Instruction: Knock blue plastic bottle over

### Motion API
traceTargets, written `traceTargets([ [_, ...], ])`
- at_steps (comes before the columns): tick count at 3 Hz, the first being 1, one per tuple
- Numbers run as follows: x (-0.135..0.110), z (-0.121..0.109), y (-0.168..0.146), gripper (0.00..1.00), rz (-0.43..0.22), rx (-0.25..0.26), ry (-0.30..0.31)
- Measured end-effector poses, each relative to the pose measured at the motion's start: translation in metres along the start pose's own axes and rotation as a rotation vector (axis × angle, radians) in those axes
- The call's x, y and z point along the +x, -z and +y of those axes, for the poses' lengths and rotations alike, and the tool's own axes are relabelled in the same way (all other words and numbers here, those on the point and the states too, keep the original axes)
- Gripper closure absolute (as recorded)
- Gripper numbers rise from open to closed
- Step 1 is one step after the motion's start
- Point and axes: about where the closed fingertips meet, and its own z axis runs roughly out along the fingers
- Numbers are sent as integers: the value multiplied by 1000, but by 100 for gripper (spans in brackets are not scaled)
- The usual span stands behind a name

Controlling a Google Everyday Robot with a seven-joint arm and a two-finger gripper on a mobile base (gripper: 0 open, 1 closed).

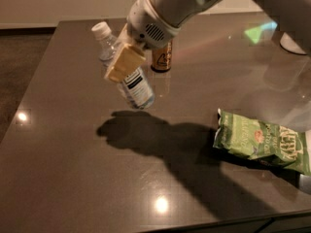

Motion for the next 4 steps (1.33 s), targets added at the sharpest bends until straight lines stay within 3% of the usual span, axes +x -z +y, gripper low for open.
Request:
traceTargets([
  [1,25,-12,7,100,171,26,7],
  [2,43,-16,2,100,283,29,18],
  [3,54,-15,-4,83,382,33,51],
  [4,63,-10,-7,59,467,24,90],
])
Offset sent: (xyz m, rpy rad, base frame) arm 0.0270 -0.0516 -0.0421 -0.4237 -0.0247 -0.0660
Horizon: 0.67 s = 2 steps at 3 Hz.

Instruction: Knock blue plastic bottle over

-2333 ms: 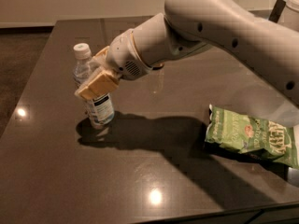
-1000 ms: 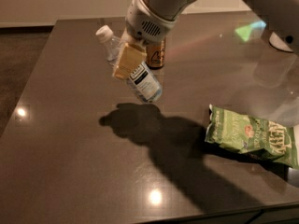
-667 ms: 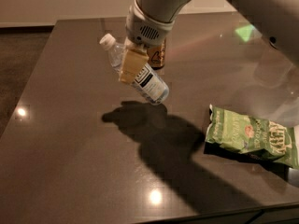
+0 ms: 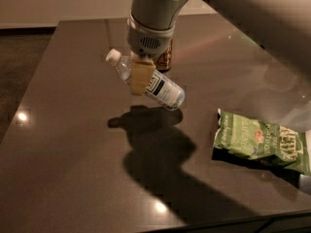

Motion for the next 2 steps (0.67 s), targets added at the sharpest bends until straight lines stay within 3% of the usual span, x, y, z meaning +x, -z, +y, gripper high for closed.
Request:
traceTargets([
  [1,8,13,-9,28,69,-31,55],
  [2,10,19,-14,5,90,-49,84],
])
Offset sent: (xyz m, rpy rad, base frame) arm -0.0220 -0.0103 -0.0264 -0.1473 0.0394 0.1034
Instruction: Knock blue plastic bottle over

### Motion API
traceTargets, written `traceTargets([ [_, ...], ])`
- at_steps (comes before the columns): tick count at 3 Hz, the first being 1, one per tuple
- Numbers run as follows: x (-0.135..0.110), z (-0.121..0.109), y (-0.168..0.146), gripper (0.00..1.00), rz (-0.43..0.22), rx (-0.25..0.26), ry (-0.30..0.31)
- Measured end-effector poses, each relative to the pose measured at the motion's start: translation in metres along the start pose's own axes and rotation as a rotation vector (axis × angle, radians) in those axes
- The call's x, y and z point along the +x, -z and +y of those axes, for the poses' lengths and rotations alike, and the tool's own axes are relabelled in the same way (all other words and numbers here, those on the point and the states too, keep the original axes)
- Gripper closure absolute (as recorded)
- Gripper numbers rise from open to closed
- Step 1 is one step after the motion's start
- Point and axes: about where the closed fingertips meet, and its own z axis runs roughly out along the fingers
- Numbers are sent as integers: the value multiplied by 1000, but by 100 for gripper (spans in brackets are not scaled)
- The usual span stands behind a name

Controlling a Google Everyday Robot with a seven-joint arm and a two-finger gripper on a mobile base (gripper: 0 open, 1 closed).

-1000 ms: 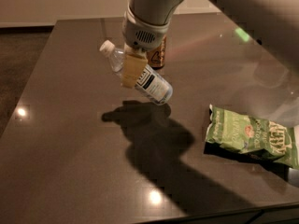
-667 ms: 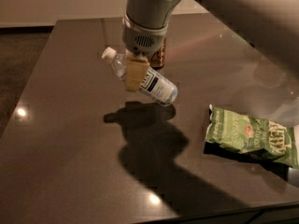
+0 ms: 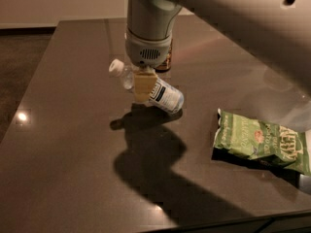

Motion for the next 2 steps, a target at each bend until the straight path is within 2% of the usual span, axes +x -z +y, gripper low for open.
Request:
traceTargets([
  [1,1,5,-10,0,-16,-17,26],
  [2,1,5,-10,0,-16,-17,26],
])
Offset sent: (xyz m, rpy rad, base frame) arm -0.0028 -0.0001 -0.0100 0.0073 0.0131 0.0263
